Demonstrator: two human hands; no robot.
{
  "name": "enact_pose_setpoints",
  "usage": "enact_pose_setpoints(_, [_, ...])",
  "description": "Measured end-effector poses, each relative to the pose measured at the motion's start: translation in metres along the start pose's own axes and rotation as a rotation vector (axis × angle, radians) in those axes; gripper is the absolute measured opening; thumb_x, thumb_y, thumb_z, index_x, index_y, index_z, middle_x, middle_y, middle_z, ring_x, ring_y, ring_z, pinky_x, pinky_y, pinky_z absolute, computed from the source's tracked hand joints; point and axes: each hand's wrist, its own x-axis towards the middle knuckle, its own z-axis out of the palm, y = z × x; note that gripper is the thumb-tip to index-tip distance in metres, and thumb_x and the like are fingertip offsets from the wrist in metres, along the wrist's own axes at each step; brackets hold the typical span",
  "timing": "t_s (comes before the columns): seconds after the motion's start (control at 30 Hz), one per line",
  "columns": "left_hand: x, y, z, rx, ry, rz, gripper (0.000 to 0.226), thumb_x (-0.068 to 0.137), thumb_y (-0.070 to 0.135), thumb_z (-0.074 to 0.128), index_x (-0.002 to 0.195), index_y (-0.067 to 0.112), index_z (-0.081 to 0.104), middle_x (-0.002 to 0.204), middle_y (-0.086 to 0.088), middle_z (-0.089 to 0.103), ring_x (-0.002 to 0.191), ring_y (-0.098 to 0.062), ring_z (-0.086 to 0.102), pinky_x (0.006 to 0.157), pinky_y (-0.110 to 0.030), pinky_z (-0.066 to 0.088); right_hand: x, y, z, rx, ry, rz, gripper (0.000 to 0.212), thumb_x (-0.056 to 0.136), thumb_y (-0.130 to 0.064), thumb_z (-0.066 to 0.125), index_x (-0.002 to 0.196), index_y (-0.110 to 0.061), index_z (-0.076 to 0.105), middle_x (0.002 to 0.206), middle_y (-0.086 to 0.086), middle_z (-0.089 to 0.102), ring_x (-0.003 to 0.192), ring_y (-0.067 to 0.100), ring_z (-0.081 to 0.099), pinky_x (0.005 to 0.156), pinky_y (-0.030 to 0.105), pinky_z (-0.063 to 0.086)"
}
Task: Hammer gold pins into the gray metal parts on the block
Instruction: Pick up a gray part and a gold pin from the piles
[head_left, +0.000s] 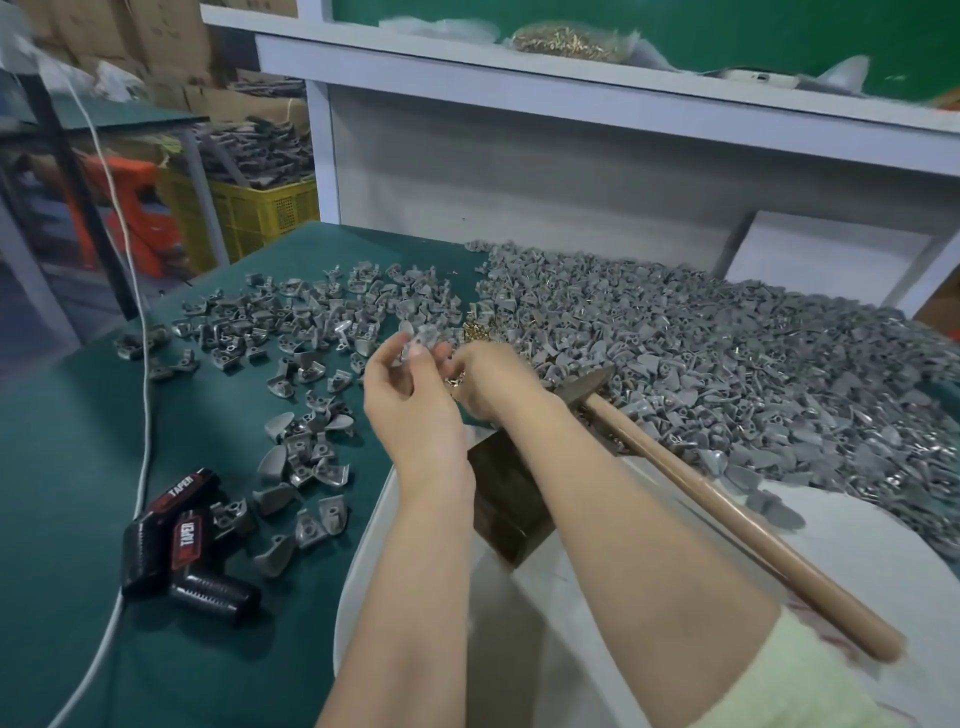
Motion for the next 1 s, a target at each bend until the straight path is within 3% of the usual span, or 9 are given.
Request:
enact_pose_setpoints(0.2, [-0.001,-0.001,0.001,-0.006,-0.024,0.008,0.019,0.097,0.012,0.05,0.09,0.027,0.06,0.066,0.011,0.067,0.064,0.002,0.063,0.056,-0.011,0.047,0.006,-0.012,0.008,-0.049,-0.016,-0.066,0.022,0.095,-0.022,0.038,0.084,-0.015,0.055,0.089,0.002,0.059,0.084,0.023,0.056,0.075,0.029,0.046])
enact_pose_setpoints(0.3, [-0.002,-0.001,0.002,-0.014,-0.04,-0.011,0.016,0.094,0.011,0.055,0.088,0.025,0.06,0.064,0.012,0.066,0.068,-0.001,0.062,0.052,-0.012,0.046,0.002,-0.012,0.006,-0.077,-0.015,-0.1,0.023,0.096,-0.018,0.035,0.085,-0.012,0.055,0.091,0.003,0.058,0.094,0.025,0.058,0.076,0.03,0.045])
enact_pose_setpoints(0.43, [-0.005,-0.002,0.004,0.061,-0.071,0.026,0.017,0.089,0.013,0.063,0.088,0.03,0.06,0.084,0.001,0.065,0.075,-0.007,0.06,0.07,-0.02,0.049,-0.002,-0.006,0.004,-0.023,-0.045,-0.092,0.03,0.095,-0.025,0.038,0.106,-0.012,0.063,0.111,0.006,0.064,0.103,0.026,0.059,0.089,0.037,0.05])
enact_pose_setpoints(0.53, [-0.008,-0.001,0.005,0.1,-0.099,0.05,0.017,0.087,0.015,0.066,0.086,0.031,0.06,0.097,-0.004,0.069,0.09,-0.015,0.064,0.082,-0.026,0.051,-0.002,-0.003,0.003,0.046,-0.033,-0.064,0.031,0.095,-0.029,0.038,0.099,-0.012,0.063,0.107,0.007,0.065,0.1,0.024,0.06,0.089,0.037,0.049])
enact_pose_setpoints(0.6, [-0.009,-0.001,0.005,0.099,-0.122,0.053,0.015,0.086,0.018,0.067,0.086,0.031,0.06,0.095,-0.004,0.068,0.089,-0.014,0.064,0.077,-0.022,0.051,-0.004,-0.005,0.006,0.312,-0.039,-0.02,0.031,0.097,-0.029,0.037,0.096,-0.01,0.062,0.103,0.008,0.065,0.095,0.022,0.061,0.086,0.032,0.051])
enact_pose_setpoints(0.67, [-0.01,-0.001,0.005,0.094,-0.137,0.064,0.012,0.085,0.023,0.069,0.085,0.029,0.06,0.09,-0.002,0.067,0.082,-0.011,0.062,0.071,-0.017,0.049,-0.01,-0.008,0.011,0.927,-0.032,0.108,0.023,0.099,-0.023,0.038,0.088,-0.012,0.056,0.085,0.005,0.058,0.072,0.015,0.056,0.062,0.015,0.049])
enact_pose_setpoints(0.73, [-0.01,-0.002,0.006,0.091,-0.139,0.08,0.012,0.084,0.025,0.071,0.083,0.027,0.059,0.086,-0.001,0.066,0.078,-0.01,0.061,0.071,-0.017,0.049,-0.012,-0.007,0.015,1.254,0.049,0.228,0.018,0.098,-0.021,0.042,0.083,-0.016,0.051,0.076,0.002,0.052,0.061,0.012,0.05,0.047,0.008,0.041])
enact_pose_setpoints(0.87, [-0.01,-0.004,0.005,0.103,-0.143,0.093,0.011,0.086,0.022,0.069,0.082,0.027,0.059,0.082,0.0,0.065,0.073,-0.008,0.058,0.069,-0.018,0.046,-0.007,-0.002,0.014,0.337,0.066,0.054,0.032,0.097,-0.034,0.036,0.097,-0.016,0.062,0.104,0.004,0.065,0.095,0.021,0.061,0.088,0.034,0.049])
enact_pose_setpoints(1.0, [-0.01,-0.005,0.005,0.145,-0.153,0.11,0.012,0.089,0.02,0.065,0.087,0.031,0.059,0.096,-0.001,0.069,0.09,-0.01,0.064,0.083,-0.023,0.049,-0.012,-0.007,0.007,0.149,0.112,-0.002,0.032,0.099,-0.031,0.032,0.109,-0.016,0.058,0.115,0.005,0.063,0.11,0.023,0.057,0.096,0.038,0.045])
